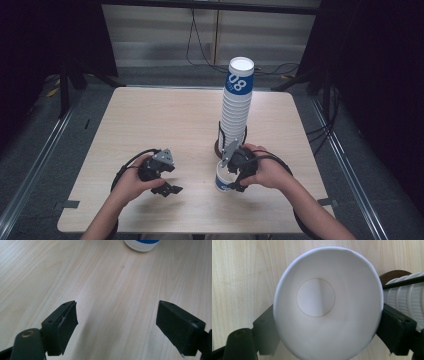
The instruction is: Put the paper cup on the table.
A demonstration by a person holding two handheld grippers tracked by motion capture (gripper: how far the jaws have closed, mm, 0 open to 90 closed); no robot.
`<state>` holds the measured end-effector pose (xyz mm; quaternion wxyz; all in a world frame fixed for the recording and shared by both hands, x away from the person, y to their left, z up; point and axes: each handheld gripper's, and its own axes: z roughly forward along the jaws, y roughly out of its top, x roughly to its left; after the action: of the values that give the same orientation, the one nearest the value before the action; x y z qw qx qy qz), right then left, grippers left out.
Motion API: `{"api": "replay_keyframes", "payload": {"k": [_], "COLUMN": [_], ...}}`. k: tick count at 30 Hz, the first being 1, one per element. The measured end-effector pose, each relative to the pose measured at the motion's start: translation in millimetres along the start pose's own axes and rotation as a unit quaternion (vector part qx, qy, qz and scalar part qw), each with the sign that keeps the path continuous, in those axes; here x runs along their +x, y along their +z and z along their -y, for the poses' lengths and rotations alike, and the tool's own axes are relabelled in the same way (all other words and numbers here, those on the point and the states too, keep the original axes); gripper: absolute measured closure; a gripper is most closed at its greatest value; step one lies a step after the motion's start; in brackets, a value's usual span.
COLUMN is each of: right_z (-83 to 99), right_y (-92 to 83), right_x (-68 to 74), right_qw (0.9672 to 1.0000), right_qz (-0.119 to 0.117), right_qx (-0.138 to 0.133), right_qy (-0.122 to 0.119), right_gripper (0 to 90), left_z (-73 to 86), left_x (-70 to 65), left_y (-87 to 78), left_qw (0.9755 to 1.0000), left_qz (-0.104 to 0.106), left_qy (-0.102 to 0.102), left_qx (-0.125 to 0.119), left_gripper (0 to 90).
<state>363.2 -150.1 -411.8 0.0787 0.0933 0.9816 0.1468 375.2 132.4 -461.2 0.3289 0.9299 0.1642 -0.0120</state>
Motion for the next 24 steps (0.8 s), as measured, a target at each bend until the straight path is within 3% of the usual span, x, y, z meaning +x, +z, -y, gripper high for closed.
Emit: {"api": "replay_keyframes", "payload": {"k": [1,2,6,9,15,24], "right_z": [0.3,0.7,2.9,4.0,5.2,12.7], "right_y": [0.3,0.7,3.0,5.3,7.0,9.1], "right_x": [-0.2,-0.1,-0.4,-0.7,-0.3,-2.6], "right_qw": [1.0000,1.0000,0.9998,0.9997,0.9992,0.9966], "right_qz": [-0.001,-0.002,-0.009,-0.011,-0.014,-0.027], "right_qx": [-0.002,-0.005,-0.012,-0.020,-0.030,-0.069], "right_qy": [0.001,0.005,0.010,0.010,0.023,0.035], "right_gripper": [15.9,15.8,15.2,15.0,13.3,12.6], "left_z": [0.0,0.3,1.5,2.6,4.3,5.1], "left_x": [-0.1,-1.6,-0.7,-1.6,0.5,-0.3], "left_y": [0.2,1.3,1.4,2.0,0.5,1.8], "left_qw": [1.0000,0.9999,1.0000,0.9999,1.0000,0.9999], "left_qz": [0.000,0.000,0.003,0.004,0.002,0.005], "left_qy": [0.001,-0.012,-0.002,-0.012,-0.007,-0.009], "left_qx": [0.001,-0.006,0.000,-0.006,-0.002,0.002], "left_gripper": [17.1,17.1,17.2,17.2,17.2,17.4]}}
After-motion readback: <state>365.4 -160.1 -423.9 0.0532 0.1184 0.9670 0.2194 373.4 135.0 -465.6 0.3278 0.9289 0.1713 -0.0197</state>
